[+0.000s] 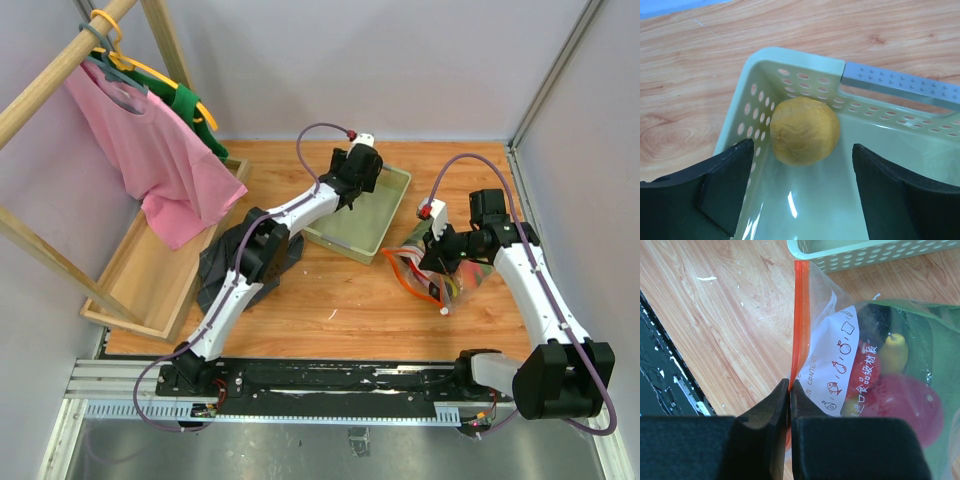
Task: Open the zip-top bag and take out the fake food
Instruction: Place the fake fruit in the bin, then pick up the fake fruit from the zipper food storage bag.
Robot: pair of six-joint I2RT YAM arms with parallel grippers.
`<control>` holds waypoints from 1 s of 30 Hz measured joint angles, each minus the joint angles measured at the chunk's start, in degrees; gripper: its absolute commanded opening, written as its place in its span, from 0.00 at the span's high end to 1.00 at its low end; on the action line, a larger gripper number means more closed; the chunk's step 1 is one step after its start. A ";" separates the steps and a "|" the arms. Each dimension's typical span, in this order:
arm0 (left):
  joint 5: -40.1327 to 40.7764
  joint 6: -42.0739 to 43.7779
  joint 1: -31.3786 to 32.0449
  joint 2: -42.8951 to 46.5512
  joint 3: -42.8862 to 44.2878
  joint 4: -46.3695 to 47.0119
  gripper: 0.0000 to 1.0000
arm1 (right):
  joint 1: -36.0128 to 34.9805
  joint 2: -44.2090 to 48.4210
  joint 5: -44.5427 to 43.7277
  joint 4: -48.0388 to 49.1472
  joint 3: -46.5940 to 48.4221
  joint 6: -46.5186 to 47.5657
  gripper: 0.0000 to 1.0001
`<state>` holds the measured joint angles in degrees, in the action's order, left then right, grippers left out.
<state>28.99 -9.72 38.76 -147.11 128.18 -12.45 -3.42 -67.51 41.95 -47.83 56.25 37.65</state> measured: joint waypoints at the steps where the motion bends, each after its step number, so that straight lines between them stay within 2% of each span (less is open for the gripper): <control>1: -0.24 -0.22 0.00 0.81 -0.74 0.15 0.16 | 0.00 0.00 0.00 0.00 0.00 0.00 0.94; 10: -3.04 -2.38 0.00 9.90 -6.60 2.43 0.12 | 0.00 0.00 0.02 0.00 0.00 0.00 0.94; 17: -7.82 -4.35 0.00 19.39 -17.27 5.60 0.09 | 0.00 0.00 0.15 0.00 0.00 0.02 0.94; 22: -13.60 -6.36 0.00 30.62 -33.03 12.09 0.09 | 0.00 0.00 0.90 -0.02 0.00 0.00 0.94; 30: -24.65 -11.89 0.00 51.80 -58.55 25.77 0.16 | 0.00 0.00 2.05 -0.02 0.00 -0.09 0.94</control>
<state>4.34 -21.61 38.76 -95.31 69.63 13.32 -3.42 -67.51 44.01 -47.86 56.25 37.56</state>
